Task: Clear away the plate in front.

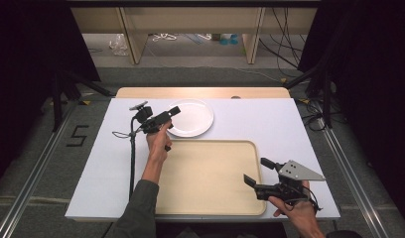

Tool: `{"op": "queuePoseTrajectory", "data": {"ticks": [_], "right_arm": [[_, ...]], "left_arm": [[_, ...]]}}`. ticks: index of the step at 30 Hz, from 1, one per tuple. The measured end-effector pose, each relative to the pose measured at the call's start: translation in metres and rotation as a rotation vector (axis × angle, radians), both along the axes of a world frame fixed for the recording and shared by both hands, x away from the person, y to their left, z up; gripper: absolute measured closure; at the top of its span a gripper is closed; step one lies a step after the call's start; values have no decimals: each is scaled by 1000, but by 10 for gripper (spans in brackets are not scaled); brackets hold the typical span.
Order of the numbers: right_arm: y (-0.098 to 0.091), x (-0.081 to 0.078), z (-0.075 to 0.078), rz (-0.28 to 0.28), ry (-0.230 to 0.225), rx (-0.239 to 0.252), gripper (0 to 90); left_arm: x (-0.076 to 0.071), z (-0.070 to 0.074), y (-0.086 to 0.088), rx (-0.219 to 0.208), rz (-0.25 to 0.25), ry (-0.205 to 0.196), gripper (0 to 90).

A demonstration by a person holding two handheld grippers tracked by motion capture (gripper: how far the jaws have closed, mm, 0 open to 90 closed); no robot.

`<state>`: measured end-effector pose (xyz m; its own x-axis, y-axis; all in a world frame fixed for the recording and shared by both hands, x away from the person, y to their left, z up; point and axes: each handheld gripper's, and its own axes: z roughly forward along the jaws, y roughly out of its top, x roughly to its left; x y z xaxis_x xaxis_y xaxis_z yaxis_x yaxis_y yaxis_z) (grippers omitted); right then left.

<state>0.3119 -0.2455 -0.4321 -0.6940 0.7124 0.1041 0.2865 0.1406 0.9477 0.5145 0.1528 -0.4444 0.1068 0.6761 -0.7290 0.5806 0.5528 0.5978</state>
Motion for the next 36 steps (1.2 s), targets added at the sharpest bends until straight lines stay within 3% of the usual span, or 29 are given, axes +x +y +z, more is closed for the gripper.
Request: {"op": "queuePoseTrajectory", "data": {"ticks": [2,3,4,17,23,26,36], "right_arm": [[0,0,0,4,0,2,173],[0,0,0,4,0,2,173],[0,0,0,6,1,2,173],[0,-1,1,12,13,3,174],[-1,-2,1,8,-5,-6,174],[0,-2,1,20,-3,13,174],[-1,-2,2,23,-8,11,174]], "left_arm": [[7,-9,8,-3,15,37,173],[7,-9,8,-3,15,37,173],[10,-14,11,-22,10,50,173],[22,-34,12,-30,80,88,173],[24,-40,15,-30,103,97,174],[26,-42,16,-49,117,109,174],[32,-50,17,-110,137,139,183]]}}
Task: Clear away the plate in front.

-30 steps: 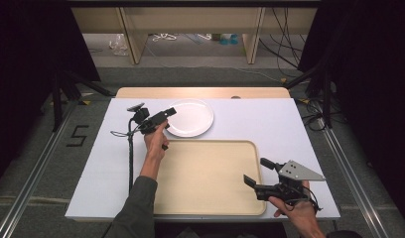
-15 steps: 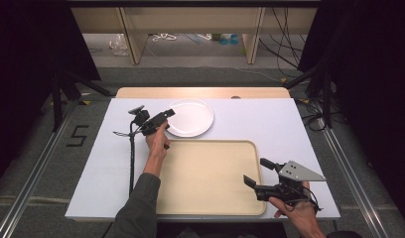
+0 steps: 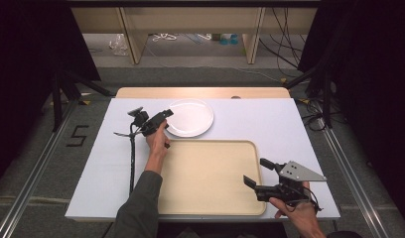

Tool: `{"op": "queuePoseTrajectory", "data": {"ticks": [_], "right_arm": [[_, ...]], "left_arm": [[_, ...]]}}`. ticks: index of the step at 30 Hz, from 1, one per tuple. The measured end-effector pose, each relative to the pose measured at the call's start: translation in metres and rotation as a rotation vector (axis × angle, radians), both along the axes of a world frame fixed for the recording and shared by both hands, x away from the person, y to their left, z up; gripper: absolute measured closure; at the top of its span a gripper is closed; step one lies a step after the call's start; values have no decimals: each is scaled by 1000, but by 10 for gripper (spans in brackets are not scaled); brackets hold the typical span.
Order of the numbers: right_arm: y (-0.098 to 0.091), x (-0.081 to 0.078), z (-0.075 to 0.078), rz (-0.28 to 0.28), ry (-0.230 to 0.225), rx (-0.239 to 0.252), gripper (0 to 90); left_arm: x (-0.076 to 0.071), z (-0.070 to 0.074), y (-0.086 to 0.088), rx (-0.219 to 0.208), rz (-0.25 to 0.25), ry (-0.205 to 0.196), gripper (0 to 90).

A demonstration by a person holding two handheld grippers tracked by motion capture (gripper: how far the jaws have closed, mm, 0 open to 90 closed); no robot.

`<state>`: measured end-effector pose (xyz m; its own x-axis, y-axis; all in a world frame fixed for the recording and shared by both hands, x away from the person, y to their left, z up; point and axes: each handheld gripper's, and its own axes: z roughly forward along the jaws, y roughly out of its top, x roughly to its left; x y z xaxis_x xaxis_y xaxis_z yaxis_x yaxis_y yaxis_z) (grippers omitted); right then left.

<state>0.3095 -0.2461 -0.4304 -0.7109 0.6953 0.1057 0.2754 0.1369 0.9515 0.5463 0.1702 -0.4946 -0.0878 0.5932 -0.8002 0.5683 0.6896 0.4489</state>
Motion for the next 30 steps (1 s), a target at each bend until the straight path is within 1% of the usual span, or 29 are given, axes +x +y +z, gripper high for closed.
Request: {"op": "queuePoseTrajectory", "data": {"ticks": [2,3,4,5,7,9,10,13,14,15,16,17,21,22,24,25,26,27,28,29,30], "right_arm": [[-1,0,0,-3,-1,-7,174],[-1,0,0,-2,-14,-10,174],[-1,1,0,-1,-19,-10,174],[-1,1,0,-1,-19,-10,174],[-1,1,0,0,-17,-10,174],[-1,0,0,0,-14,-9,174],[-1,0,1,5,-8,-8,174],[-1,-1,1,7,-1,-5,174],[1,-1,1,7,-4,9,175],[1,-1,1,7,-4,9,175],[1,-1,0,9,-4,12,175],[1,-1,0,9,-4,12,175],[0,-1,1,13,-1,-1,176],[0,-1,1,3,-6,-6,176],[0,-1,2,10,3,-14,177],[1,-1,1,5,-5,-9,178],[0,-1,1,6,-5,-10,178],[0,-1,1,4,-3,-10,178],[1,-1,1,16,1,5,179],[1,-1,1,16,1,5,179],[-1,0,2,1,-1,-5,180]], "left_arm": [[1,-2,2,-1,1,7,183],[2,-4,2,1,2,18,183],[2,-5,1,-6,0,18,186],[2,-5,1,-6,0,18,189],[3,-8,0,-22,-7,21,192],[4,-8,-1,-28,-8,23,198],[4,-8,-4,-33,-8,22,220],[4,-9,-4,-29,-12,32,239],[5,-10,-5,-45,-6,41,274],[4,-11,-5,-38,-15,53,274],[4,-12,-6,-48,-6,60,297],[4,-12,-6,-48,-6,60,309],[4,-13,-7,-60,1,73,338],[4,-13,-7,-60,0,76,348],[4,-14,-5,-80,9,80,362],[4,-15,-4,-101,21,75,396],[4,-15,-4,-101,21,75,408],[3,-16,-4,-111,26,83,428],[3,-16,-3,-102,27,96,459],[3,-16,-3,-95,31,99,459],[2,-16,-4,-93,41,105,512]]}}
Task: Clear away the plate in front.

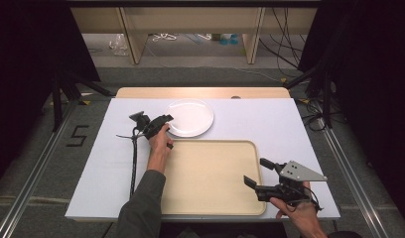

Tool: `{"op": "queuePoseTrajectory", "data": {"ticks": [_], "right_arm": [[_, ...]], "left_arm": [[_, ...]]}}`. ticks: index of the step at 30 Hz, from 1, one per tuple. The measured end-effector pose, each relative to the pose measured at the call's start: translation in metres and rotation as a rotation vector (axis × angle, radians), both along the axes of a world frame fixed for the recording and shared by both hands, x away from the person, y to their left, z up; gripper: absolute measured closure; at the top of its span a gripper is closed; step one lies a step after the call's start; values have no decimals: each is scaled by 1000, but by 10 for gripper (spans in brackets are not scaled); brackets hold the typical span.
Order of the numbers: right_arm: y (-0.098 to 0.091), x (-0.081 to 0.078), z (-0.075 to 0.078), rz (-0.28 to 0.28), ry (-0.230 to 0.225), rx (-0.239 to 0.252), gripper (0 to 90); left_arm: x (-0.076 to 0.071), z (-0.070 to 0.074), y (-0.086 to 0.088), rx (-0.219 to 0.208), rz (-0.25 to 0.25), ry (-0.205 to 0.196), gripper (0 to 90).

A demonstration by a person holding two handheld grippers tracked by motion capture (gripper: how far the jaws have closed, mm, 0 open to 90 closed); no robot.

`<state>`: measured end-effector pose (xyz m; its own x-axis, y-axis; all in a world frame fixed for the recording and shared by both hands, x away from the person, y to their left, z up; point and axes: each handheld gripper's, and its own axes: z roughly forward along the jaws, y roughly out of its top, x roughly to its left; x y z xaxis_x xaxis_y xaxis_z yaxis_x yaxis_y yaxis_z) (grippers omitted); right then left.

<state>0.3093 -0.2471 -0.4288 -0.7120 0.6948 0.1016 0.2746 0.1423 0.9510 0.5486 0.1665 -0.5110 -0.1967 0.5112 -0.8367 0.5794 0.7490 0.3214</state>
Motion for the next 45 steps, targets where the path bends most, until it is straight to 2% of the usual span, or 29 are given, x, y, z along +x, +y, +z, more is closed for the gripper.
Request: {"op": "queuePoseTrajectory", "data": {"ticks": [1,2,4,6,8,10,13,17,19,20,22,25,26,27,28,30,31,33,39,40,45], "right_arm": [[0,0,0,2,6,-1,180],[-1,0,0,0,8,-4,181],[-1,0,0,0,6,-1,183],[-1,-1,1,1,2,3,185],[0,0,0,1,1,-2,186],[0,0,0,8,0,8,187],[-2,0,1,0,5,-5,189],[-2,0,1,0,1,0,192],[-2,0,1,0,1,-1,193],[-1,0,0,-5,-3,6,194],[-1,0,0,-6,-3,6,195],[-1,0,0,-6,-4,6,196],[-1,1,0,0,1,17,197],[-1,1,0,0,1,17,197],[-1,1,0,1,1,18,198],[-2,1,0,-1,6,21,199],[-2,1,0,-1,6,21,199],[-2,1,0,-3,7,21,200],[-4,1,1,-8,10,8,202],[-4,0,1,-10,9,9,202],[-3,1,0,0,12,25,203]], "left_arm": [[1,0,-1,-11,27,7,535],[1,1,-1,-12,37,37,556],[1,0,-2,-13,52,32,583],[-1,-1,0,13,44,66,657],[-1,-3,0,-5,71,69,725],[-1,-3,0,-4,77,79,744],[-3,-3,1,7,79,102,802],[-6,-8,3,-45,91,91,833],[-8,-10,4,-77,101,65,841],[-9,-11,4,-102,112,34,851],[-9,-11,5,-101,105,32,857],[-11,-10,5,-131,105,-5,867],[-11,-8,5,-119,100,8,867],[-11,-8,6,-130,101,-5,867],[-11,-8,6,-138,103,7,868],[-12,-11,6,-153,105,-7,868],[-12,-11,6,-153,108,0,868],[-14,-13,7,-181,110,-14,866],[-16,-12,8,-201,116,-34,860],[-18,-10,8,-183,120,-34,859],[-25,-6,11,-229,130,-57,855]]}}
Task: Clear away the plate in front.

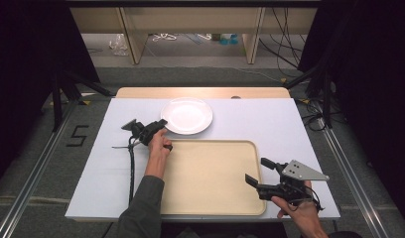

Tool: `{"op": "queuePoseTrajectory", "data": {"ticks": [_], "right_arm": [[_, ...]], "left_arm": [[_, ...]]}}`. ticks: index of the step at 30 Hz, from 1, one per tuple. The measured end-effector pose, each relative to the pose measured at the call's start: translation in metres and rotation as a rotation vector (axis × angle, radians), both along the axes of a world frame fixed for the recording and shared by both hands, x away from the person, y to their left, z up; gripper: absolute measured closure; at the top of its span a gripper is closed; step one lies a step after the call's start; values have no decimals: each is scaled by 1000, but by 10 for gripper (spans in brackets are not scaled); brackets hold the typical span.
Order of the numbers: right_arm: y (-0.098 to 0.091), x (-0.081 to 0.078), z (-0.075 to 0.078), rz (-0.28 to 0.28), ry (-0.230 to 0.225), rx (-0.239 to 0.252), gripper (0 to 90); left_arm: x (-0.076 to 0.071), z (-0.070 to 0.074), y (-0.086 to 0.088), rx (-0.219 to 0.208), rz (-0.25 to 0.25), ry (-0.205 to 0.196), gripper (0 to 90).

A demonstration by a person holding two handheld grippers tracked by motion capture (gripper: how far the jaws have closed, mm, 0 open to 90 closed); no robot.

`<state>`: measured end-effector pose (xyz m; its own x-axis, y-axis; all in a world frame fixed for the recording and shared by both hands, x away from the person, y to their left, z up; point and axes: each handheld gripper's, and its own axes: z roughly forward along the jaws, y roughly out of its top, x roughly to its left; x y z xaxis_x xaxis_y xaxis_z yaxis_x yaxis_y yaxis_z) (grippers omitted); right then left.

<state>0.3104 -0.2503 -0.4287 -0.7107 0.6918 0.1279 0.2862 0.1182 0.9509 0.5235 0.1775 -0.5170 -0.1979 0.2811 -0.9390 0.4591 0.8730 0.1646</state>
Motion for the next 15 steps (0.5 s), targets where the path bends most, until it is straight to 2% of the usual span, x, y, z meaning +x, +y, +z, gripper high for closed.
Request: {"op": "queuePoseTrajectory", "data": {"ticks": [2,3,4,5,8,10,12,14,15], "right_arm": [[0,0,0,-6,-2,3,203],[0,-1,1,-10,1,-10,203],[0,-1,1,-9,3,-10,203],[0,-1,1,-10,0,-11,203],[1,-1,0,1,3,5,203],[0,-2,1,5,16,-16,203],[0,-2,2,-1,18,-13,203],[-1,-1,1,-4,10,-14,203],[-1,-1,1,-2,7,-7,204]], "left_arm": [[-4,1,2,7,-3,-13,854],[-7,2,2,2,0,-31,854],[-9,5,1,-24,13,-30,854],[-16,8,0,-32,24,-40,854],[-24,9,1,-43,28,-51,855],[-30,9,0,-50,43,-74,853],[-36,9,0,-62,59,-72,851],[-45,11,1,-54,42,-72,851],[-49,12,1,-66,46,-76,850]]}}
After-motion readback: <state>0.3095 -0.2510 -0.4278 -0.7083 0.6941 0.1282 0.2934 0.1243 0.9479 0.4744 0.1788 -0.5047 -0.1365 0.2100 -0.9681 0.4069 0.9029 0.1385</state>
